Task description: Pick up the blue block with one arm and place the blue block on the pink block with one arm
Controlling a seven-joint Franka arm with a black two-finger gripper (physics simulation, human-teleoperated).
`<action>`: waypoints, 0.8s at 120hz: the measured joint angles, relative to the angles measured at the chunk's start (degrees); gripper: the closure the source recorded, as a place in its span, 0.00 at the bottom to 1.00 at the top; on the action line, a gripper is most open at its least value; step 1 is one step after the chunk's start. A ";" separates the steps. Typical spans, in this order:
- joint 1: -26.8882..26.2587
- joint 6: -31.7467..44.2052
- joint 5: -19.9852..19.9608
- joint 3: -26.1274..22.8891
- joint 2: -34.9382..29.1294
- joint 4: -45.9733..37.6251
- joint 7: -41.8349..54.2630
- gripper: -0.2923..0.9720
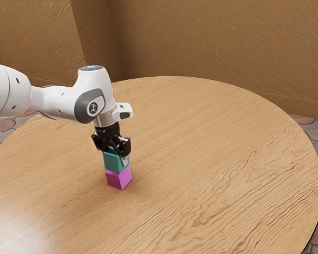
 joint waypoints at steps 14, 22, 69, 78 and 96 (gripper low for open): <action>0.16 0.13 0.02 0.01 0.20 0.13 0.34 0.47; 0.26 0.18 0.01 0.01 0.35 0.14 0.51 0.47; 0.23 -0.02 -1.61 0.08 -3.74 0.09 0.83 0.30; 0.05 -1.25 -1.48 0.29 -10.30 0.11 0.37 0.28; 0.66 -11.27 -1.26 -0.09 -19.29 8.71 -0.28 0.25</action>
